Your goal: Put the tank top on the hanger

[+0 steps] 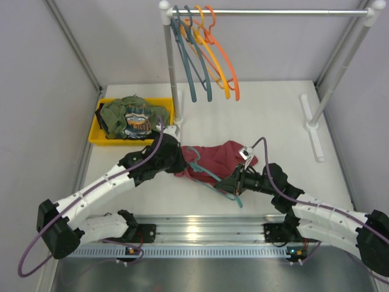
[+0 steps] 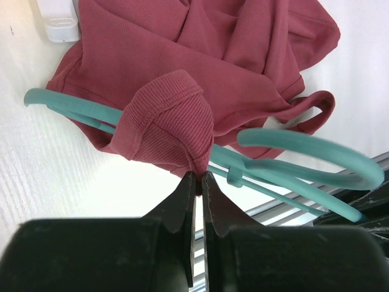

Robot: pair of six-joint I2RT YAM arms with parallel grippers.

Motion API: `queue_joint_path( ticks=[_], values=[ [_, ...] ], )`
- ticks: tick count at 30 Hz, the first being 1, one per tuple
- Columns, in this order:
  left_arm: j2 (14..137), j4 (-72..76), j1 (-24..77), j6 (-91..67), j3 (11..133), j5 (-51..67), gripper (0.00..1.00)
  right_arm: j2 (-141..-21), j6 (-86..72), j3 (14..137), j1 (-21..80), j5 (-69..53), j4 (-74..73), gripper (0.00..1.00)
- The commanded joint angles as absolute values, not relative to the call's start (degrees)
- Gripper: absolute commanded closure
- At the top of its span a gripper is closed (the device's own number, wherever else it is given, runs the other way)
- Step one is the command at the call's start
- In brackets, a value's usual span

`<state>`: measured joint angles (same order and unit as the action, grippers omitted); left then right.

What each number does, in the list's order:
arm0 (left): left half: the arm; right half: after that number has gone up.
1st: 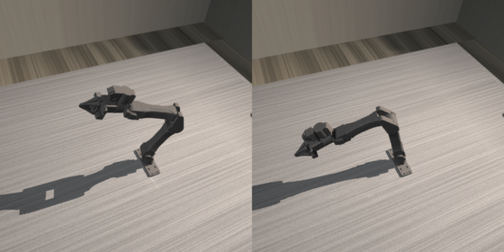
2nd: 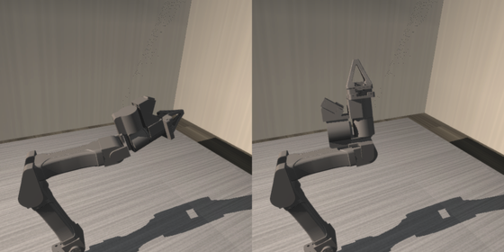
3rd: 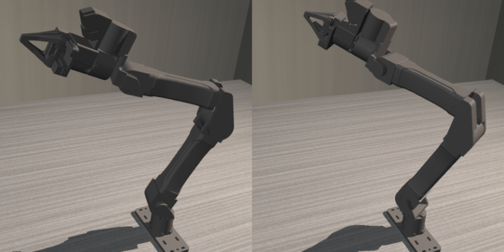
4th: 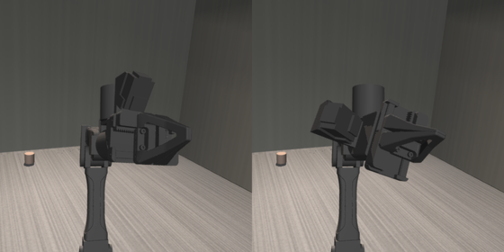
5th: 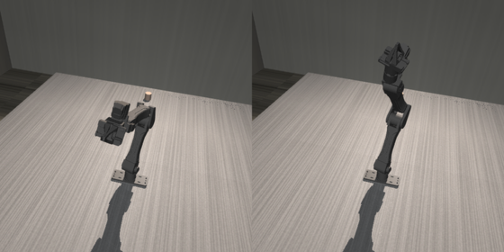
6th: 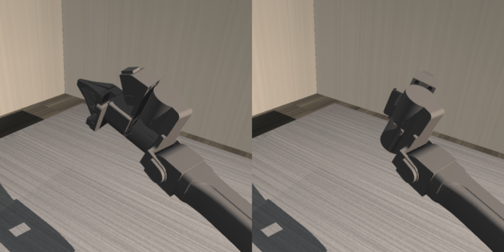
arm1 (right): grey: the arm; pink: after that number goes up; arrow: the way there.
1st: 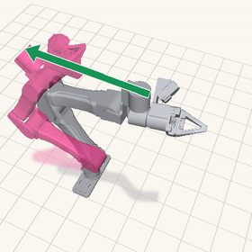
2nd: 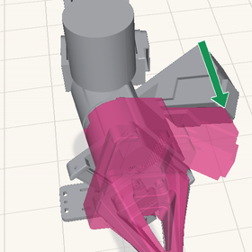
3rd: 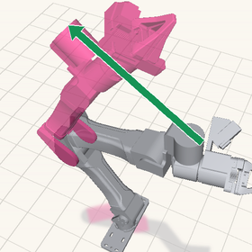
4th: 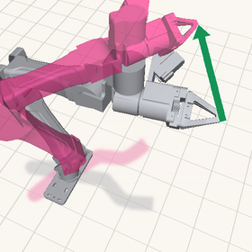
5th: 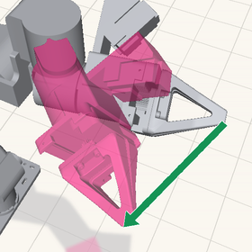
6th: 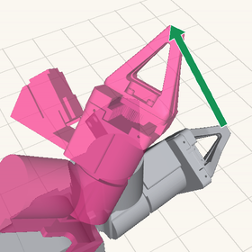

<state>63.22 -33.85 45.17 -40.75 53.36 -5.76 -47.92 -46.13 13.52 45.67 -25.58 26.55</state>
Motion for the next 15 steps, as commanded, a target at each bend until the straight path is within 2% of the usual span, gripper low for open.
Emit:
queue_joint_path(
  ticks=[1, 3, 4, 8, 11, 15],
  values=[
    [62.58, -31.46, 45.35, -40.25, 52.30, -8.17, 0.92, -49.91, -45.00, 13.54, 46.58, -24.08, 38.49, 1.00],
    [61.88, -31.20, 45.44, -40.43, 51.25, -8.87, 0.79, -50.53, -45.00, 12.84, 46.67, -23.82, 39.46, 1.00],
    [61.44, -30.77, 45.44, -40.43, 50.89, -9.57, 0.66, -51.06, -44.83, 12.75, 46.67, -23.73, 39.38, 1.00],
    [58.28, -29.01, 45.44, -39.47, 48.26, -11.51, 0.57, -52.12, -44.65, 12.22, 46.76, -23.47, 39.81, 1.00],
    [56.08, -27.78, 45.44, -38.15, 46.59, -11.26, 0.57, -53.00, -44.56, 12.22, 46.84, -23.64, 40.34, 1.00],
    [51.35, -19.11, 45.35, -35.78, 42.46, -6.07, 0.54, -54.14, -44.47, 12.65, 46.85, -23.82, 40.43, 1.00]
  ],
)
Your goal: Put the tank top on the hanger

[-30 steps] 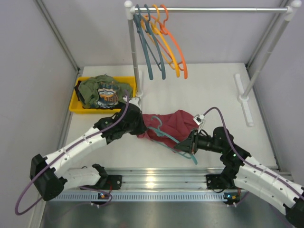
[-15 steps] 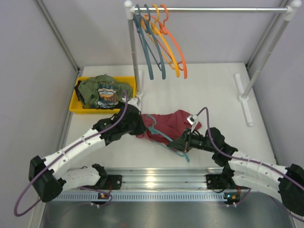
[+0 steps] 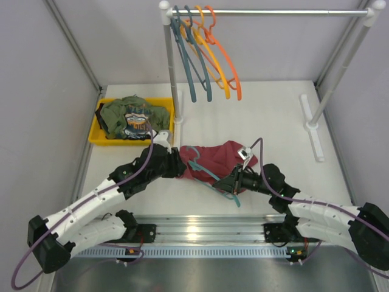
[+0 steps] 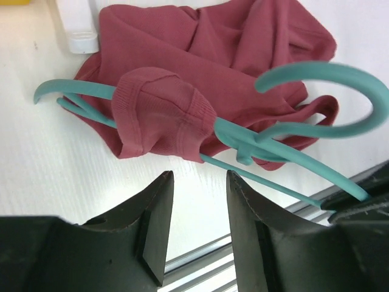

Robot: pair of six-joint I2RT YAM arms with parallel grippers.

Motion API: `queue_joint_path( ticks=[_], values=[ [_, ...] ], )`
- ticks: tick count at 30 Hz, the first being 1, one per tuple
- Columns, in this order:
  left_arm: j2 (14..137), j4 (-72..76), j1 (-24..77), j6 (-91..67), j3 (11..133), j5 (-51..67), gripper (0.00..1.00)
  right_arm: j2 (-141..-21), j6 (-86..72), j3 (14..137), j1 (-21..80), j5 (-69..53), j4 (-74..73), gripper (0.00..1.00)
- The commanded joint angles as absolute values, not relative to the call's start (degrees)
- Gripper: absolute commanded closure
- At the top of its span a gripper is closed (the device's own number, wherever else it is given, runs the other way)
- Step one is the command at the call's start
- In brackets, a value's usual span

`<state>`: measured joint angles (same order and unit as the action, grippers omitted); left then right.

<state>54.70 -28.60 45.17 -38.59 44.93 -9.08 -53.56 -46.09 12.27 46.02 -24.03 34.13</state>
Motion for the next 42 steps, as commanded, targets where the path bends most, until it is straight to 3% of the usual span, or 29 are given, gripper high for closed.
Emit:
queue_joint_path(
  ticks=[1, 10, 29, 36, 40, 42],
  values=[
    [50.46, -17.51, 45.44, -35.16, 41.58, -5.02, 0.53, -54.58, -44.47, 12.66, 46.85, -23.91, 40.52, 1.00],
    [50.09, -4.41, 46.84, -30.77, 36.74, -3.69, 0.39, -55.63, -44.47, 12.83, 46.93, -24.61, 40.43, 1.00],
    [58.97, 10.28, 47.90, -26.37, 32.09, -4.22, 0.34, -56.25, -44.21, 13.80, 47.29, -25.49, 39.46, 1.00],
    [59.50, 12.13, 47.99, -26.11, 31.29, -3.69, 0.53, -55.46, -44.30, 13.36, 47.81, -24.79, 38.94, 1.00],
    [59.15, 12.04, 48.08, -25.75, 30.77, -3.43, 0.67, -54.67, -43.24, 14.32, 47.99, -24.00, 35.43, 1.00],
    [58.71, 12.04, 48.08, -25.66, 30.32, -3.34, 0.81, -54.14, -42.37, 15.20, 48.16, -23.38, 32.09, 1.00]
  ],
)
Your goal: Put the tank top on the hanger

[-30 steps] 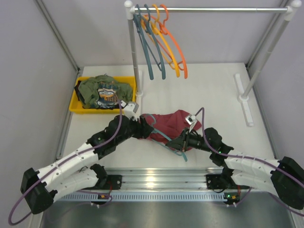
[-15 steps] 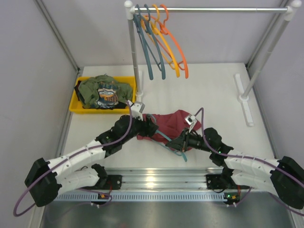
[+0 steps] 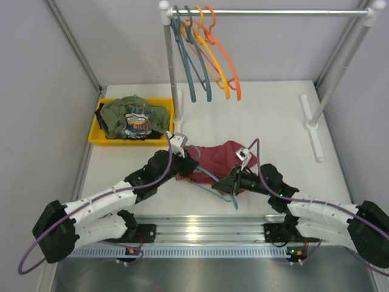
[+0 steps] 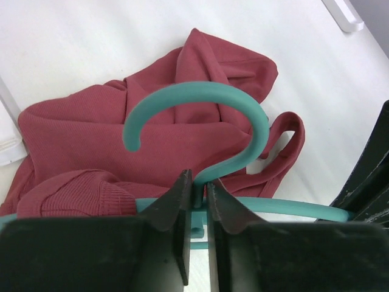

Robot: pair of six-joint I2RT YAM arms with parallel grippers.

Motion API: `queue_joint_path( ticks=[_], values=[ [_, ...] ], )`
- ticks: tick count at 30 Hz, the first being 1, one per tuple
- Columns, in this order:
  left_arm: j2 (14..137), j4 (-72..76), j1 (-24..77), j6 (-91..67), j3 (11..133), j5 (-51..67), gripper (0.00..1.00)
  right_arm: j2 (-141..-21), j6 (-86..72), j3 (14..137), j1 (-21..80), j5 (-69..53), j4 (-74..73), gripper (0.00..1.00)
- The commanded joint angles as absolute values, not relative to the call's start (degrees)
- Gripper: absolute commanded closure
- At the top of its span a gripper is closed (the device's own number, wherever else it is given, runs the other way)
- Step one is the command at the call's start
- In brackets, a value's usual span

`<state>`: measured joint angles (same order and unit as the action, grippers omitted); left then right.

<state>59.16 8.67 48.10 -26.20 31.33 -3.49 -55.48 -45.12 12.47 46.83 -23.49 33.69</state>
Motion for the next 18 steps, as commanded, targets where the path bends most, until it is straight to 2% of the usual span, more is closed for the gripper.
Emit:
queue_joint_path(
  ticks=[1, 2, 3, 9, 18],
  values=[
    [58.62, 11.95, 48.08, -25.49, 30.06, -3.43, 0.86, -53.62, -42.28, 15.55, 48.16, -22.77, 31.12, 1.00],
    [58.28, 11.78, 47.99, -25.40, 29.97, -3.51, 0.97, -53.27, -42.10, 15.99, 48.25, -22.50, 28.94, 1.00],
    [58.01, 11.26, 47.99, -25.40, 29.80, -3.69, 1.00, -53.09, -41.75, 16.26, 48.34, -22.15, 28.13, 1.00],
    [56.43, 10.63, 47.99, -24.52, 29.00, -4.48, 1.00, -50.10, -41.04, 17.93, 48.60, -18.38, 17.35, 0.96],
    [54.93, 10.28, 48.08, -24.17, 28.13, -7.03, 1.00, -46.85, -41.04, 22.85, 48.69, -9.59, 0.54, 0.65]
  ],
)
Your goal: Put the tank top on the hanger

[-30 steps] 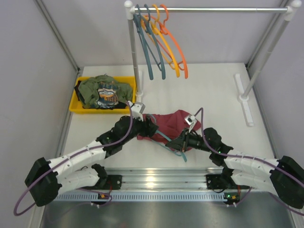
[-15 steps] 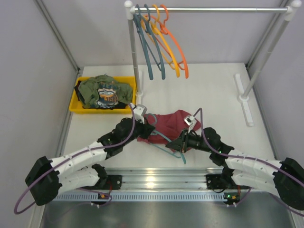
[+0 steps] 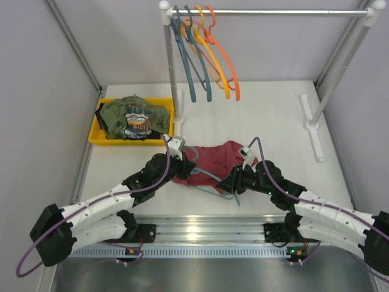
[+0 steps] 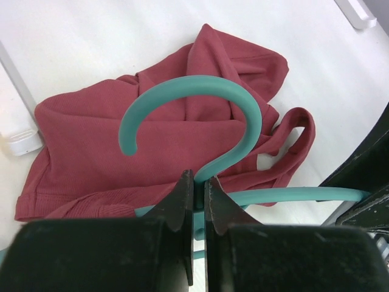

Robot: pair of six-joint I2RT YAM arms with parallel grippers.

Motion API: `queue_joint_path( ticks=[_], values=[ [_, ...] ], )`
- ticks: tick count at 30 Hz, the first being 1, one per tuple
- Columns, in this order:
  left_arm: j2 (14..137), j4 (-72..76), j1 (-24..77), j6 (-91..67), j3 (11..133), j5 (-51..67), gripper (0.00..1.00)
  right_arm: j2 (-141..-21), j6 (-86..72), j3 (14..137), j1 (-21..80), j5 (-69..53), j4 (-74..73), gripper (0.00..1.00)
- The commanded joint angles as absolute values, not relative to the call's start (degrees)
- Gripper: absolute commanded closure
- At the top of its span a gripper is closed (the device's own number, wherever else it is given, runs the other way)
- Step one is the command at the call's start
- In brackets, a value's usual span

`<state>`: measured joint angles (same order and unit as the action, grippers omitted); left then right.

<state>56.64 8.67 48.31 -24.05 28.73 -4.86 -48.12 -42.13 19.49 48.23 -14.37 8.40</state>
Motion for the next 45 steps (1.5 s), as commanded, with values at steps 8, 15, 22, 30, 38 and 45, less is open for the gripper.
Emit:
queue_joint_path(
  ticks=[8, 15, 22, 30, 38, 45],
  values=[
    [55.37, 10.28, 48.25, -24.08, 28.30, -8.96, 1.00, -44.56, -43.23, 28.47, 48.69, -1.07, -16.13, 0.49],
    [55.99, 10.46, 48.43, -24.17, 28.39, -10.28, 1.00, -43.67, -47.72, 36.02, 48.60, 13.26, -33.80, 0.43],
    [56.07, 10.99, 48.60, -24.43, 28.56, -12.22, 1.00, -52.81, -48.52, 39.90, 47.29, 17.41, -37.10, 0.50],
    [55.46, 10.81, 48.69, -24.43, 28.65, -13.62, 1.00, -61.34, -48.08, 40.52, 45.00, 16.53, -33.75, 0.52],
    [54.23, 10.55, 48.69, -25.05, 28.48, -15.64, 1.00, -64.86, -47.37, 39.11, 44.74, 17.93, -32.35, 0.59],
    [55.81, 10.90, 48.78, -26.37, 29.35, -18.89, 1.00, -62.58, -47.02, 37.00, 44.82, 18.63, -32.34, 0.89]
  ],
)
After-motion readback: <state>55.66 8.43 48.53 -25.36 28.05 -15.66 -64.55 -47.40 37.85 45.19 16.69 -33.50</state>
